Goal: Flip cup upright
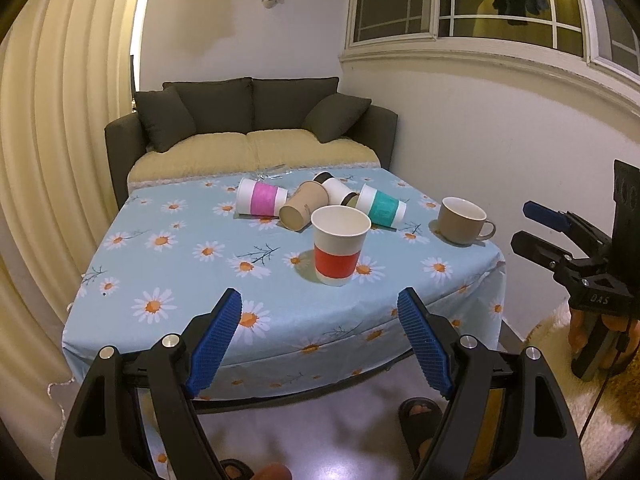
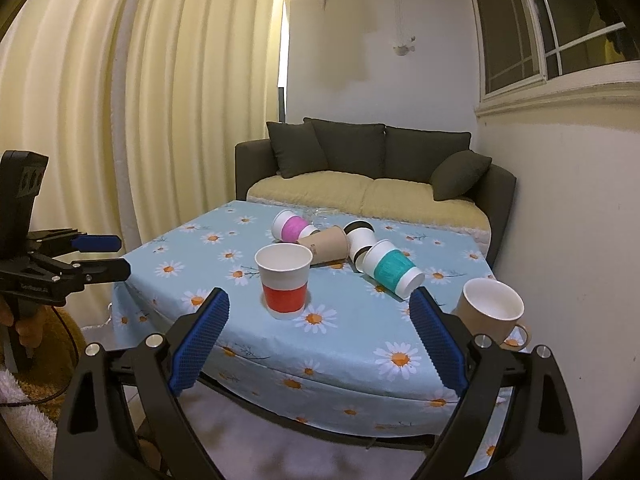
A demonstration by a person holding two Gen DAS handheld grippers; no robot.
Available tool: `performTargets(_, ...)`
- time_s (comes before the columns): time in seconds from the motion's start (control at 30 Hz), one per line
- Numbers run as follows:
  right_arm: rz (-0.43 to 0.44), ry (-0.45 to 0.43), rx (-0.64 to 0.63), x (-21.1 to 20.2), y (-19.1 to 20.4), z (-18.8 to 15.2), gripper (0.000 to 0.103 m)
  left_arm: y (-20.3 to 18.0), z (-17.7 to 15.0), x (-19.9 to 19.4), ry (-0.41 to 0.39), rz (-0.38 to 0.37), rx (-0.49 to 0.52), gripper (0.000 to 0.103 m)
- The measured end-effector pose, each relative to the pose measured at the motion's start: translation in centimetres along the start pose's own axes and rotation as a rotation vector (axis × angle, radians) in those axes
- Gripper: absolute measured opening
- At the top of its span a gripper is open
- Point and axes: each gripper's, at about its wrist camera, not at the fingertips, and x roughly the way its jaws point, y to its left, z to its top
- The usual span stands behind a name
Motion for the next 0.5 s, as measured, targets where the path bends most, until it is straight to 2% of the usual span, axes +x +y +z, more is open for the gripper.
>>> performTargets(0.5, -0.029, -0.009, -0.004, -0.15, 0.08, -0.01, 0.091, -0.6, -0.07, 0.38, 0.01, -0.022, 0.015, 0.079)
